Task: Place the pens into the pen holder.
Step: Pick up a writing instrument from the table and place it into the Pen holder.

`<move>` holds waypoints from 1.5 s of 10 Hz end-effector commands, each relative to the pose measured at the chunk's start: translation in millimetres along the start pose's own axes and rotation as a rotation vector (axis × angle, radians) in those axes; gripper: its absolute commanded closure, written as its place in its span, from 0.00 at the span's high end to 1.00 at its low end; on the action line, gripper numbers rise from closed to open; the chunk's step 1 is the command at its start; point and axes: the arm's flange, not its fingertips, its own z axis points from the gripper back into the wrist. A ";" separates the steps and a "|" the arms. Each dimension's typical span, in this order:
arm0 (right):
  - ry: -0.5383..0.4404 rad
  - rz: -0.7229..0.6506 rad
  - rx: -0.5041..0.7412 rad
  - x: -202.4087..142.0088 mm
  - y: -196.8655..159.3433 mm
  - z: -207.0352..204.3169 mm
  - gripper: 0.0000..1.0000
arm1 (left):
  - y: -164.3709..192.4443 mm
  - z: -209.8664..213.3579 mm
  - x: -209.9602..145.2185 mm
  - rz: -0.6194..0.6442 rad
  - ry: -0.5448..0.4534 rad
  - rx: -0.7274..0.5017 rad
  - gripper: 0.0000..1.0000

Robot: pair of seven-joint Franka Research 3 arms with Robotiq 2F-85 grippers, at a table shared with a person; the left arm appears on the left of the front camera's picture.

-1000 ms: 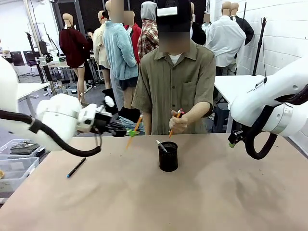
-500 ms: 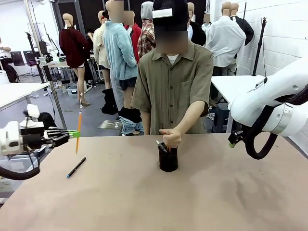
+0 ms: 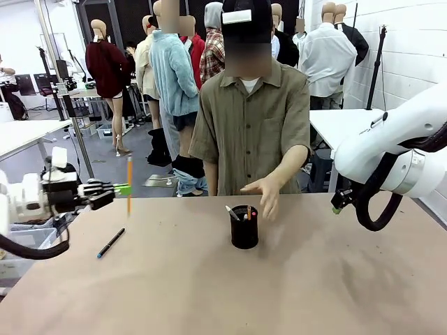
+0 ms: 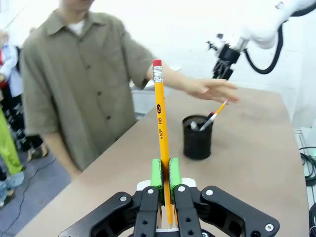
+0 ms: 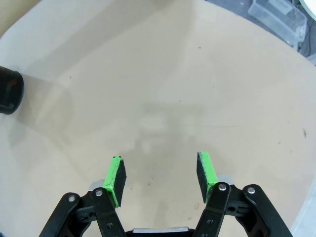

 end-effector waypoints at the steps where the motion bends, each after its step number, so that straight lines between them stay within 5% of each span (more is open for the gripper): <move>1: -0.011 0.003 0.018 -2.7 -1.8 -1.2 0.73 | 6.8 -51.5 22.4 -0.086 -0.045 -0.091 0.00; 5: -0.011 0.003 0.018 -2.7 -1.8 -1.2 0.73 | -1.9 -169.7 72.7 -0.153 0.003 -0.278 0.00; 9: -0.011 0.003 0.018 -2.7 -1.8 -1.2 0.73 | -4.7 -268.6 79.0 -0.161 0.045 -0.427 0.00; 10: -0.011 0.003 0.018 -2.7 -1.8 -1.2 0.73 | -7.5 -283.0 80.7 -0.055 0.367 -0.330 0.00; 11: -0.011 0.003 0.018 -2.7 -1.8 -1.2 0.73 | -14.4 -251.8 75.4 -0.162 0.011 -0.407 0.00; 12: -0.011 0.003 0.018 -2.7 -1.8 -1.2 0.73 | -14.4 -251.8 75.4 -0.162 0.011 -0.407 0.00; 13: -0.011 0.003 0.018 -2.7 -1.8 -1.2 0.73 | -14.3 -272.6 71.5 -0.134 0.138 -0.374 0.00; 15: -0.011 0.003 0.018 -2.7 -1.8 -1.2 0.73 | -3.0 -289.1 55.7 -0.134 0.110 -0.461 0.00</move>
